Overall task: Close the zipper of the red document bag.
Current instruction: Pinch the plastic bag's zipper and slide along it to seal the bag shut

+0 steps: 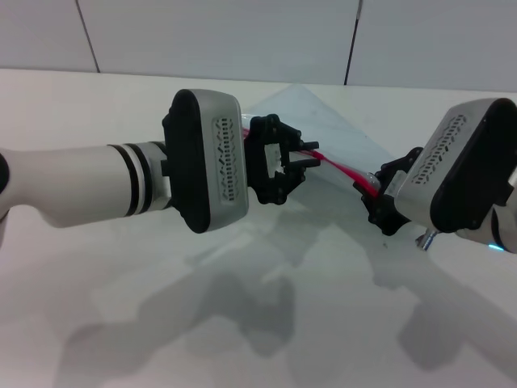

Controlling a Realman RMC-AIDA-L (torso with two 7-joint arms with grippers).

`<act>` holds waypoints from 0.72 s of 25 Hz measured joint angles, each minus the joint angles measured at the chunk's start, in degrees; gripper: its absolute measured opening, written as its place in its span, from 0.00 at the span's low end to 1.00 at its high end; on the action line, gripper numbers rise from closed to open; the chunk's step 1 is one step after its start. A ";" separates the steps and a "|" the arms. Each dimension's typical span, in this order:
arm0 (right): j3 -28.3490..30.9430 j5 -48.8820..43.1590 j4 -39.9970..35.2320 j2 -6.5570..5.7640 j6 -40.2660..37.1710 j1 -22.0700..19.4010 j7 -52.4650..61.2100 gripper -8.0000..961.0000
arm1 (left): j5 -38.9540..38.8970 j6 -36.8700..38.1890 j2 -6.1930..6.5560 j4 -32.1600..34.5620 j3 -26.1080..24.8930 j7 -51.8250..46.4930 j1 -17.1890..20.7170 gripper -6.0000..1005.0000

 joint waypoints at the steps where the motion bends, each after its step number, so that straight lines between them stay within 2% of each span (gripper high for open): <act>1: -0.01 0.00 0.03 0.00 0.00 0.00 0.00 0.06 | -0.03 -0.05 -0.02 -0.03 0.02 0.00 -0.02 0.17; 18: -0.20 0.00 0.44 0.00 -0.61 0.74 0.00 0.06 | -0.09 -0.37 -0.18 -0.23 0.15 -0.03 -0.29 0.16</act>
